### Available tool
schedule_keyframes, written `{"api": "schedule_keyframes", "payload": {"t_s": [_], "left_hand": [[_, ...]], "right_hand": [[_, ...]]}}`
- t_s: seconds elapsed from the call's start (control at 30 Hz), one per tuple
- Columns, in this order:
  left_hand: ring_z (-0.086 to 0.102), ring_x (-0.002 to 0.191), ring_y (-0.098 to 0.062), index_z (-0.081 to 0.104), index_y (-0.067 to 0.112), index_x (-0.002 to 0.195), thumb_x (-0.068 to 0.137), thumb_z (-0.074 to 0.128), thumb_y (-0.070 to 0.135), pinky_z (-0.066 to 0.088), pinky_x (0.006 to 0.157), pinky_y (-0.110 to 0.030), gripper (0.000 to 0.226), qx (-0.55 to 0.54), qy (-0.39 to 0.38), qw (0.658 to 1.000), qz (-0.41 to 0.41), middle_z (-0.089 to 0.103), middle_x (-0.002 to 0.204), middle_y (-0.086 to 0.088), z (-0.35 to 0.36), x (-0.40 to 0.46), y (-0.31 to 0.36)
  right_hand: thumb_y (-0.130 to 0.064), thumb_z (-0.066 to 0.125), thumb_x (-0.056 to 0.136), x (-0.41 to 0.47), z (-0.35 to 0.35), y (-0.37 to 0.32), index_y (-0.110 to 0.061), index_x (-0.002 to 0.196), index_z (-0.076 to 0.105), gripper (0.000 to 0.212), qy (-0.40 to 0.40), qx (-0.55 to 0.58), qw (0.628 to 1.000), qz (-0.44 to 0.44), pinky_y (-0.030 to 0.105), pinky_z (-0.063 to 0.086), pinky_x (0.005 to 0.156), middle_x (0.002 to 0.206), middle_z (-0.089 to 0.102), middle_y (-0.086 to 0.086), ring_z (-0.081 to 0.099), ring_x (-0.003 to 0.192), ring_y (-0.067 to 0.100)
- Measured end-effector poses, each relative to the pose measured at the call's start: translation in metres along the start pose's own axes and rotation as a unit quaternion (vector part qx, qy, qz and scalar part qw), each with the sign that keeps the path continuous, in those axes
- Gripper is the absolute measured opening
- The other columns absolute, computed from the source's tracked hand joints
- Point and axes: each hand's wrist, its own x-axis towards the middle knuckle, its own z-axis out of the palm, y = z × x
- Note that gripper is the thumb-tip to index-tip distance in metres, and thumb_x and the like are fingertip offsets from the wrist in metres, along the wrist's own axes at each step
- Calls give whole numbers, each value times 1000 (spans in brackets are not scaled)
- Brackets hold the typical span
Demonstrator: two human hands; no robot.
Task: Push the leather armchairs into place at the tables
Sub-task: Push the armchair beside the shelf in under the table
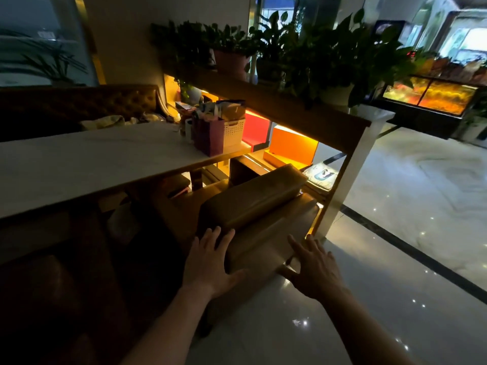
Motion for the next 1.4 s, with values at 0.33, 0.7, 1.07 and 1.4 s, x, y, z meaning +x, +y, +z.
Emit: {"api": "schedule_keyframes", "payload": {"t_s": [0.33,0.7,1.07,1.4], "left_hand": [[-10,151,-24,-7,40,153,82,52,74,-3,123,-45,98,-63,-14,996,-61,-8,165,-2,91,148,39],[-6,151,-20,-11,48,150,82,54,72,1,122,-43,97,-106,-85,977,-163,-5,165,5,179,233,66],[13,148,-24,3,40,155,81,53,72,13,123,-46,94,-28,-42,951,-305,8,163,4,261,260,73],[19,148,-30,16,29,156,82,43,78,17,121,-52,92,59,-9,938,-343,32,156,-2,284,244,58]], "right_hand": [[-82,45,82,156,15,75,-40,158,1,98,-67,-30,997,-20,52,23,122,169,-2,8,1,155,33],[-78,49,84,293,66,140,-36,159,2,97,-158,-19,985,-73,53,17,124,168,-1,11,-2,155,32],[-86,45,76,433,159,201,-43,156,-8,105,-185,-42,964,-184,62,11,123,165,-18,16,-19,151,38],[-96,32,64,446,196,187,-47,156,-3,110,-132,-19,971,-200,73,0,117,165,-17,20,-23,148,45]]}}
